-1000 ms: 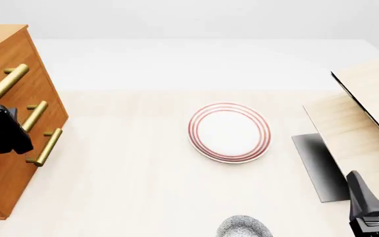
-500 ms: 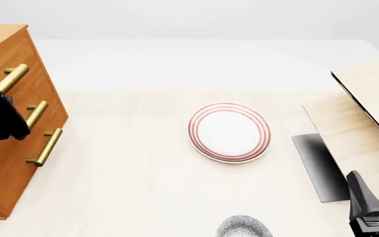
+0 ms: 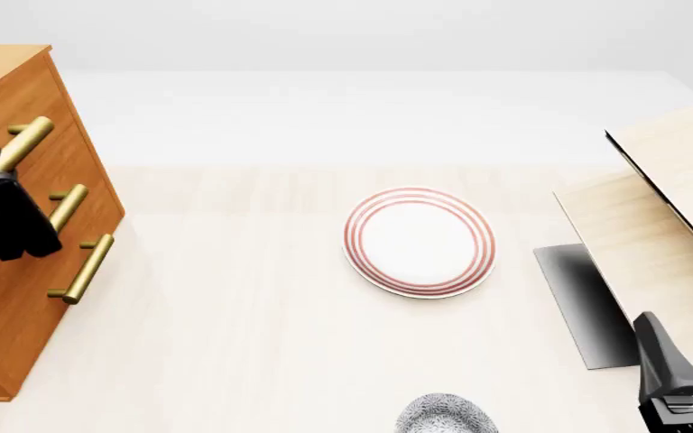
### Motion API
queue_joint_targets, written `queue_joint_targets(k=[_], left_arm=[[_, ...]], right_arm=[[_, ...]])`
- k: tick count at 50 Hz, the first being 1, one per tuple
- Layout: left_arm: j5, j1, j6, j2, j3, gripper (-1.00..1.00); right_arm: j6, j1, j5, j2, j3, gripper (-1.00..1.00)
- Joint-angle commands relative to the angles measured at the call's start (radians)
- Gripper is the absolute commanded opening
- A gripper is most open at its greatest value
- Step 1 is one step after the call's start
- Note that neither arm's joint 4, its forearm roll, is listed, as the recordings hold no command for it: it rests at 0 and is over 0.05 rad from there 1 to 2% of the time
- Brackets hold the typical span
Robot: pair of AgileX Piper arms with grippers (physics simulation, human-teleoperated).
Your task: Open the top drawer of the cabinet and put the bowl in it.
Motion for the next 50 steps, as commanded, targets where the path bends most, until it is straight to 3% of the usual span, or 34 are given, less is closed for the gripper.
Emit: queue_joint_targets(k=[1,23,32,50], left_arm=[[-0.001,-0.025,0.015,-0.008,0.014,-1.0],[-0.047,-0.102,0.056,-0.023,0.054,-1.0],[-0.048,-0.132,0.041,-0.038,0.068,-1.0],[-0.057,-0.174,0.051,-0.142,0.134,-1.0]], right_arm=[[0.0,0.0,0.0,-0.002,0.0,1.0],[0.0,0.0,0.0,-0.002,0.0,1.0],[0.0,0.0,0.0,-0.002,0.0,1.0],[0.0,0.0,0.0,-0.002,0.0,1.0]])
